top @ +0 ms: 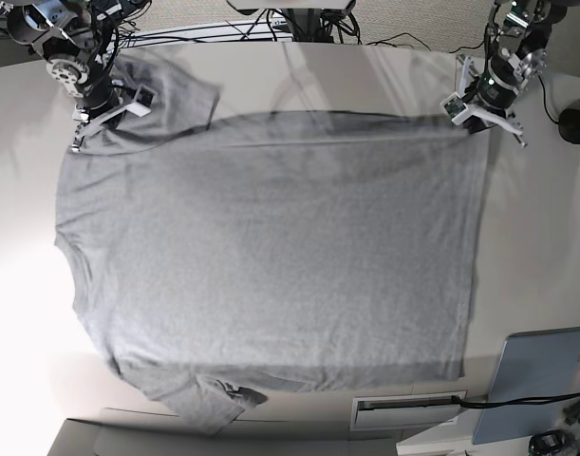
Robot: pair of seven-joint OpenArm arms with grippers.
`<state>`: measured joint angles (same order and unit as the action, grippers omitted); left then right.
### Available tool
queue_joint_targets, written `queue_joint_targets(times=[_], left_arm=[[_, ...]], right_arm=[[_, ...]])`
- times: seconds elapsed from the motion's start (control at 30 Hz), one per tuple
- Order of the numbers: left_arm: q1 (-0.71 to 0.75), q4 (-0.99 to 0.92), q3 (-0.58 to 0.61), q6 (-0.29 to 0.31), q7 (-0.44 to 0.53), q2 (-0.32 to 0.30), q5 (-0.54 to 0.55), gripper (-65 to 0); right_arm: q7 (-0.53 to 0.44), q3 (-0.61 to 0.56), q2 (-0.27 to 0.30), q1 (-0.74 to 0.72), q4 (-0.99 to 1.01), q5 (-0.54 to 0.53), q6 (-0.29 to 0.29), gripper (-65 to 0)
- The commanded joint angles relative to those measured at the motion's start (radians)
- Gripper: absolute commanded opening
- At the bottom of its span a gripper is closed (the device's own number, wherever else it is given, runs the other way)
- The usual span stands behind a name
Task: Fold the T-shirt properly
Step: 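Lift the gripped edge with both grippers and pull the shirt toward the arms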
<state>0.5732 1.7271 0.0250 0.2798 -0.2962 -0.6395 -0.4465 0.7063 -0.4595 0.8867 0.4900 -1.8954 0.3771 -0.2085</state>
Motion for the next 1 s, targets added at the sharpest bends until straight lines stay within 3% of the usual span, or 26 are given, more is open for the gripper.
queue_joint_targets(times=[0.0,0.13,0.33,0.6,0.83,0.9,0.97], left_arm=[[0.046,-0.004,0.005,0.07,-0.079,-0.012,0.006,-65.0],[0.12,0.041,-0.003,0.051,-0.089,-0.012,0.005,-65.0],[0.232,0.106,-0.064,0.053,-0.089,-0.011,0.009,-65.0],[0.365,0.189,-0.159,0.053,-0.089,-0.011,0.058,-65.0],[0.385,0.202,-0.166,0.052,-0.089,-0.011,0.058,-65.0],[0.378,0.203,-0.166,0.039,-0.089,-0.012,0.058,-65.0],[0.371,0.204,-0.166,-0.009,-0.09,-0.012,0.058,-65.0]], right_arm=[[0.023,0.008,0.034,0.011,-0.026,0.013,0.013,-65.0],[0.06,0.01,0.065,0.084,-0.077,0.028,0.027,-65.0],[0.1,0.01,0.072,0.209,-0.101,0.115,0.105,-65.0],[0.115,0.01,0.072,0.383,-0.101,0.198,0.256,-65.0],[0.153,0.01,0.072,0.482,-0.143,0.298,0.352,-65.0],[0.174,0.01,0.073,0.488,-0.179,0.344,0.404,-65.0],[0.189,0.016,0.072,0.487,-0.217,0.401,0.447,-65.0]])
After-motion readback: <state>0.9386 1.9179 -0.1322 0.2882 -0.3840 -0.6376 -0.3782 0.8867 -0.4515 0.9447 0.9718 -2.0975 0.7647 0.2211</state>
